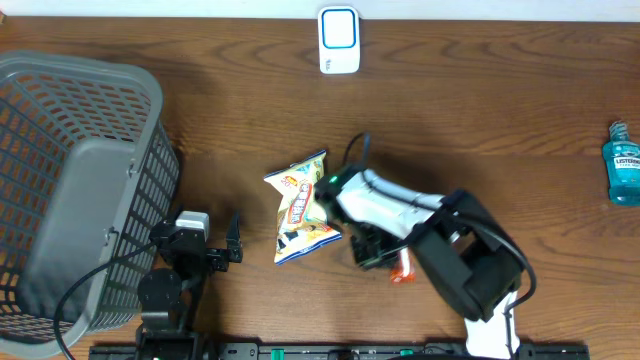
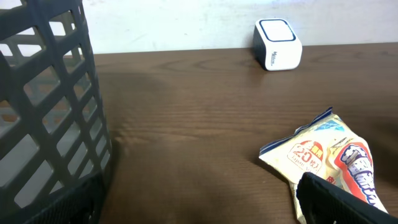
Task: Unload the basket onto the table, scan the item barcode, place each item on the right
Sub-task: 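Reach the right gripper down and grasp the red packet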
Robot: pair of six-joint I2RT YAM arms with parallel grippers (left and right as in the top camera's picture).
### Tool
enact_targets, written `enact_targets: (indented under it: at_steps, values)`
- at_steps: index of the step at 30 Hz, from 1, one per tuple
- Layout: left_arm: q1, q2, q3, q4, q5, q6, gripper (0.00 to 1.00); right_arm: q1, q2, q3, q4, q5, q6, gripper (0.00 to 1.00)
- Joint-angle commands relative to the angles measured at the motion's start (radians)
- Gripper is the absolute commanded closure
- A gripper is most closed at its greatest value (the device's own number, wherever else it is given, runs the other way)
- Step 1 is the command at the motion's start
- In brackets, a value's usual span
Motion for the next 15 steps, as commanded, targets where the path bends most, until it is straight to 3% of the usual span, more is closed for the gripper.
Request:
enact_targets:
  at_steps: [1,3,5,7,9,12,15]
  values:
    - [0.002,-0.003,-0.028,-0.012,-0.002,-0.005,0.02,-0.103,-0.001,0.046,0.000,0.212,0.076,0.87]
    - [0.002,-0.003,-0.028,-0.012,-0.002,-0.005,0.02,-0.164,-0.001,0.080,-0.001,0.257,0.061,0.87]
    - [0.002,-0.003,-0.028,-0.012,-0.002,-0.005,0.02,-0.217,-0.001,0.120,-0.002,0.262,0.041,0.93]
    - [0.002,-0.003,-0.028,-0.012,-0.002,-0.005,0.02,-0.251,-0.003,0.162,-0.002,0.219,0.006,0.99]
    - [0.002,-0.003,-0.028,-0.012,-0.002,-0.005,0.02,-0.273,-0.008,0.204,0.005,0.177,-0.010,0.98]
    - [0.002,-0.003,-0.028,-0.012,-0.002,-0.005,0.02,-0.291,-0.012,0.236,0.071,0.139,-0.010,0.85]
    - [0.002,-0.003,-0.028,-0.012,-0.002,-0.005,0.02,-0.307,-0.009,0.217,0.202,0.090,-0.010,0.83]
